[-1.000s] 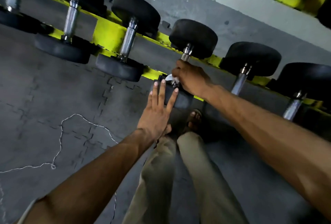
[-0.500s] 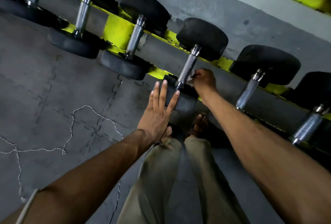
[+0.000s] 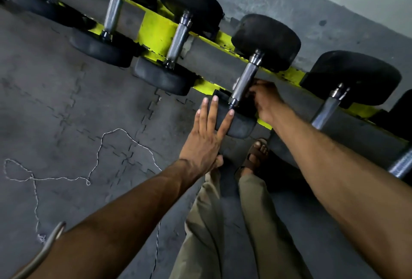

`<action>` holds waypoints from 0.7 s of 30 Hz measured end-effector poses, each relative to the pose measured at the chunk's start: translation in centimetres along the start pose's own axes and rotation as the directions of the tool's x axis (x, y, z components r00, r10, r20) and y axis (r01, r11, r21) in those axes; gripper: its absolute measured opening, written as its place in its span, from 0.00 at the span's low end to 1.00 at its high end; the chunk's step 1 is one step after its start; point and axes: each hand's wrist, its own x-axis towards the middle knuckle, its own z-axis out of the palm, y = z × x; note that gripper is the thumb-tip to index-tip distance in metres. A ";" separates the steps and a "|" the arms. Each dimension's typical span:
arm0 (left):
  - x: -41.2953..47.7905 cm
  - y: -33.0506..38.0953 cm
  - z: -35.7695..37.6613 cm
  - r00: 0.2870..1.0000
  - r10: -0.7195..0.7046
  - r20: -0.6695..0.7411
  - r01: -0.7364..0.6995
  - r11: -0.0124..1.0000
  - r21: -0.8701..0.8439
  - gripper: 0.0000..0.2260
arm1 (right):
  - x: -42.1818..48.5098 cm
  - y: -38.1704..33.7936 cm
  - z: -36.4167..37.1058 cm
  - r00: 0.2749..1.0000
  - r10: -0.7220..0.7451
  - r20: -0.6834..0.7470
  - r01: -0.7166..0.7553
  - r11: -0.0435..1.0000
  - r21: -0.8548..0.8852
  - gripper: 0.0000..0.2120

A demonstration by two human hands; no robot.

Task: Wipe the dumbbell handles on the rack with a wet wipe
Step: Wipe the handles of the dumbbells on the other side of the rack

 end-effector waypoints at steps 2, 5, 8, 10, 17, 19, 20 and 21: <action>0.0 0.0 0.0 1.000 -0.002 -0.003 0.002 1.000 -0.002 0.63 | -0.5 -0.1 0.1 0.999 0.010 0.044 -0.010 1.000 -0.022 0.22; 0.0 0.1 0.1 1.000 -0.010 -0.003 0.010 1.000 0.015 0.64 | 0.4 -2.2 0.4 1.000 -0.019 0.008 0.017 0.985 0.170 0.23; -0.1 0.1 0.0 1.000 -0.017 0.009 0.017 1.000 0.023 0.66 | -0.2 -0.8 1.3 0.998 -0.034 -0.061 0.040 0.994 0.104 0.20; -0.3 0.1 -0.1 1.000 -0.021 0.014 0.021 0.999 0.025 0.67 | -1.6 1.4 1.3 0.994 -0.047 -0.097 0.041 0.997 -0.071 0.17; -0.1 0.1 -0.3 1.000 -0.021 0.017 0.021 1.000 0.021 0.66 | -4.7 3.0 0.6 0.825 -0.564 -0.019 0.413 0.626 -0.662 0.04; -0.1 0.1 -0.3 1.000 -0.017 0.022 0.016 1.000 0.020 0.66 | -4.7 2.3 0.6 0.745 -0.623 0.238 0.544 0.361 -0.757 0.04; 0.0 0.1 -0.2 1.000 -0.018 0.024 0.018 1.000 0.018 0.66 | -4.4 1.6 0.5 0.688 -0.614 0.388 0.591 0.163 -0.790 0.03; 0.0 0.1 -0.2 0.999 -0.021 0.025 0.020 1.000 0.020 0.66 | -4.0 0.6 0.4 0.621 -0.580 0.527 0.619 -0.050 -0.784 0.03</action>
